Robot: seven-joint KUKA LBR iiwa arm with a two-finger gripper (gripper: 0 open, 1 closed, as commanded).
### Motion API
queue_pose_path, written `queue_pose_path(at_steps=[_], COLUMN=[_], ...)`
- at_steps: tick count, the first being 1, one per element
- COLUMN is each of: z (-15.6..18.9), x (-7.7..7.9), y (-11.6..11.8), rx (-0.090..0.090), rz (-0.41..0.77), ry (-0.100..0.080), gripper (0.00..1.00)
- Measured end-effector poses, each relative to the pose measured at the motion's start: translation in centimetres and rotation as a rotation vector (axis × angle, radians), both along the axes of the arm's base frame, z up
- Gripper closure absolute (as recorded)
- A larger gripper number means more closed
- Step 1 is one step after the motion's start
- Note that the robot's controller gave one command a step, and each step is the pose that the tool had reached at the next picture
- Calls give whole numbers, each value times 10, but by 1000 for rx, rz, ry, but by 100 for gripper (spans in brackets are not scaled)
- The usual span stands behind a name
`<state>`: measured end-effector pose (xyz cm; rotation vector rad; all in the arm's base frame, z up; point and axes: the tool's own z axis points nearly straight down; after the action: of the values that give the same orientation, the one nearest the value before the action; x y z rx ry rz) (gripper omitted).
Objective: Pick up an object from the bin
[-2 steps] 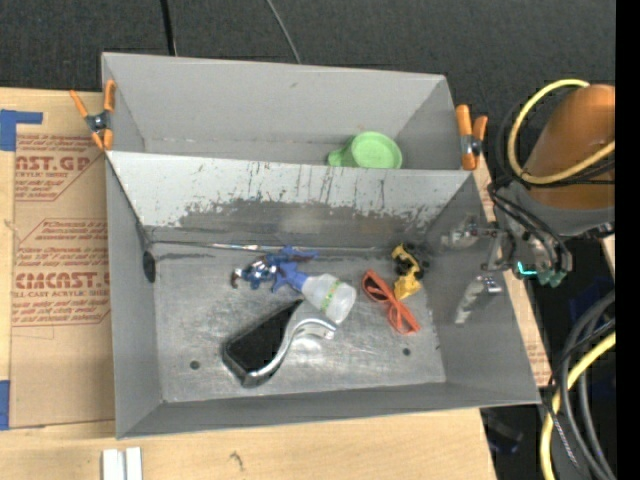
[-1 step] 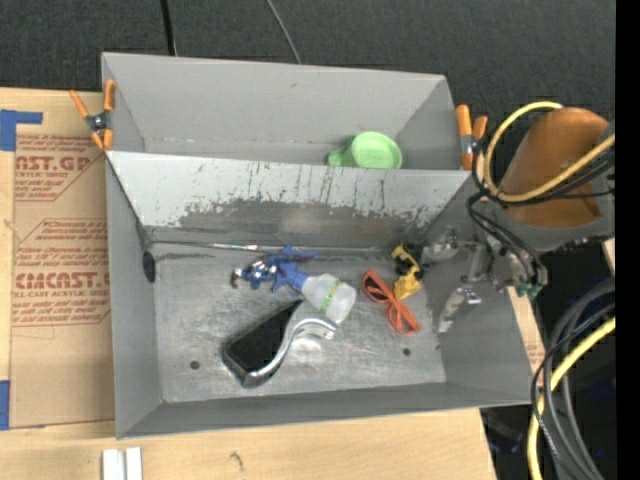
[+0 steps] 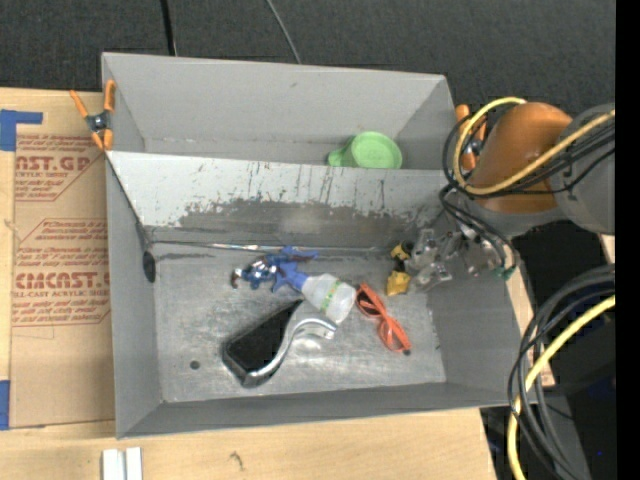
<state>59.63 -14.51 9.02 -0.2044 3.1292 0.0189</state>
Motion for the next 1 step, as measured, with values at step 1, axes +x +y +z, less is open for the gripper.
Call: queue_pose_path(at_steps=[1], z=[0], x=[0], y=[0], rx=[0], rz=[0], ry=[0], gripper=[100])
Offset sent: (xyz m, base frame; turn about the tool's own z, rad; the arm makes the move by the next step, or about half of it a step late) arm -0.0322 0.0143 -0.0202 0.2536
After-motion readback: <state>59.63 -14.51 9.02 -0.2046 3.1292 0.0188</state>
